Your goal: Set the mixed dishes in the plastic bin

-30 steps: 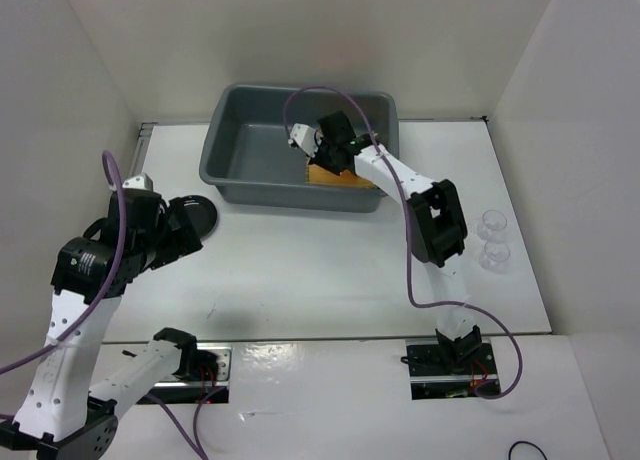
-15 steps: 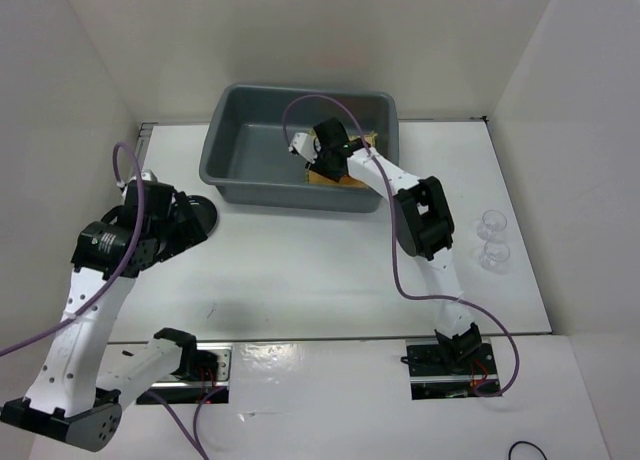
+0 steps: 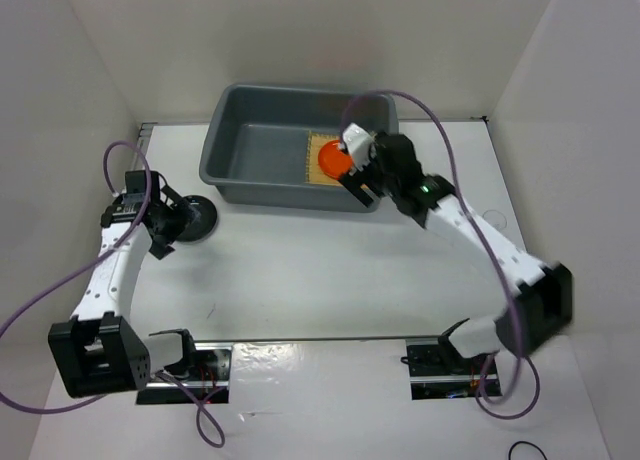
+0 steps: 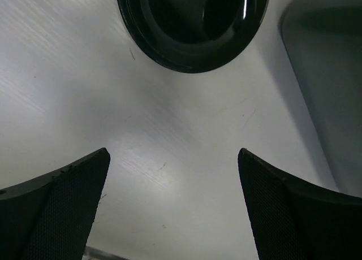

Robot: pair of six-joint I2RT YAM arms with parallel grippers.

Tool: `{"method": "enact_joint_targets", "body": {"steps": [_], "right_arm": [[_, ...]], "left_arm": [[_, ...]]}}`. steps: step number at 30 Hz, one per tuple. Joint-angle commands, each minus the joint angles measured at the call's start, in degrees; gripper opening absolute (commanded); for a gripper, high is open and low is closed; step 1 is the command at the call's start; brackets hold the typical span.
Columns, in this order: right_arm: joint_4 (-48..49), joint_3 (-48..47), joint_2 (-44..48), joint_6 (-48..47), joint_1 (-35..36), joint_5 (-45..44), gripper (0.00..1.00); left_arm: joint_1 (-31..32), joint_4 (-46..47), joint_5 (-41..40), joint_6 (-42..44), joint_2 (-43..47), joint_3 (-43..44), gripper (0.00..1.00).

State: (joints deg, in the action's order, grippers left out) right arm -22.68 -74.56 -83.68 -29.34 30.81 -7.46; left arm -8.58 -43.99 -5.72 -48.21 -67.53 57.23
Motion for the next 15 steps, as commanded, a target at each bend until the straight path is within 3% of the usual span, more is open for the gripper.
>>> {"method": "enact_joint_targets", "body": {"steps": [1, 4, 8, 11, 15], "right_arm": [[2.9, 15.6, 15.0, 0.3, 0.6, -7.5, 0.99], [2.6, 29.5, 29.6, 0.2, 0.6, -9.3, 0.99], [0.5, 36.4, 45.3, 3.7, 2.5, -9.5, 0.99], [2.8, 40.9, 51.9, 3.7, 2.5, -11.6, 0.99], [3.8, 40.3, 51.4, 4.4, 3.9, -13.9, 0.99]], "left_arm": [[-3.7, 10.8, 6.8, -3.8, -2.7, -3.3, 1.00], [-7.8, 15.9, 9.8, -7.3, -4.4, -8.3, 1.00], [-13.7, 24.6, 14.7, -8.0, -6.5, -13.2, 1.00], [-16.5, 32.0, 18.3, -8.8, -8.8, -17.7, 1.00], [-17.0, 42.8, 21.9, -10.5, -13.7, -20.1, 1.00]]}}
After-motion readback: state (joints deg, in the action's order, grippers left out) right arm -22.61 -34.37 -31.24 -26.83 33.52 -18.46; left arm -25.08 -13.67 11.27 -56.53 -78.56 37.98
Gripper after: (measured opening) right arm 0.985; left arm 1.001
